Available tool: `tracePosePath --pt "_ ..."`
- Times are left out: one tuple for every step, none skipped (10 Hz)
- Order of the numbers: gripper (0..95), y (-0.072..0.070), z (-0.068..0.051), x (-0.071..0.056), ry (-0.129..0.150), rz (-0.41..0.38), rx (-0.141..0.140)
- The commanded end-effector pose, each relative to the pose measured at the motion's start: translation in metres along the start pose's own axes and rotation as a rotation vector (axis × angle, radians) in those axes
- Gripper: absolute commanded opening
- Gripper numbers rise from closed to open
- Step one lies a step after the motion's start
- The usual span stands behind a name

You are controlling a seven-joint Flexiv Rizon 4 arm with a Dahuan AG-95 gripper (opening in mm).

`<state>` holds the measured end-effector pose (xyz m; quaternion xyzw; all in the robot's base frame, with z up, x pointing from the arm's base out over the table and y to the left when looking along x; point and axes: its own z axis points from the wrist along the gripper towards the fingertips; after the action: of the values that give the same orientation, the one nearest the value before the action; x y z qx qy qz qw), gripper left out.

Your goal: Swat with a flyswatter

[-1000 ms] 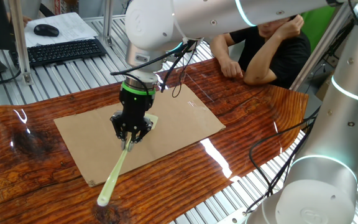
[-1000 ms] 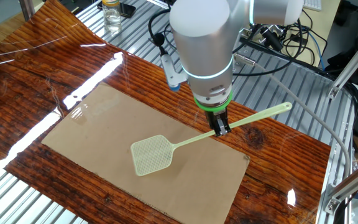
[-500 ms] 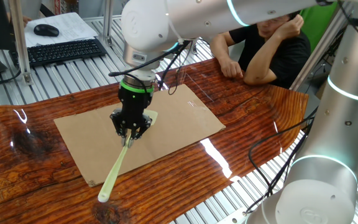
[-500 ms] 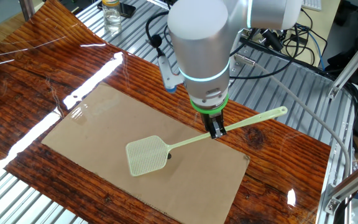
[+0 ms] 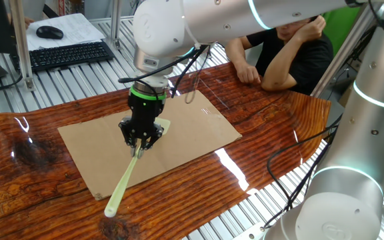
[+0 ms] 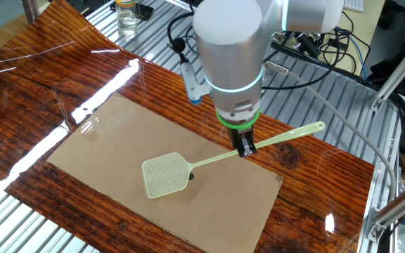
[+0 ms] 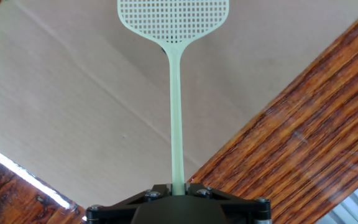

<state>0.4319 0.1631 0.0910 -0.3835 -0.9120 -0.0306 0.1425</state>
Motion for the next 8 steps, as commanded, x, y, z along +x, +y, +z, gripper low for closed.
tracePosePath --pt "0.0 -0.002 0.000 0.000 -0.007 0.040 -0.006" --pt "0.0 -0.002 -0.002 0.007 -0.004 0.049 -0.006" --pt "0.0 -0.001 -0.003 0.015 -0.001 0.052 -0.008" --pt "0.0 -0.001 -0.004 0.022 0.003 0.055 -0.013" --pt "0.0 -0.001 -0.005 0.024 0.008 0.054 -0.018" --pt "0.0 -0.002 -0.004 0.029 0.011 0.054 -0.026" --pt "0.0 -0.002 -0.004 0.032 0.017 0.056 -0.032" --pt "0.0 -0.002 -0.004 0.043 0.021 0.063 -0.035"
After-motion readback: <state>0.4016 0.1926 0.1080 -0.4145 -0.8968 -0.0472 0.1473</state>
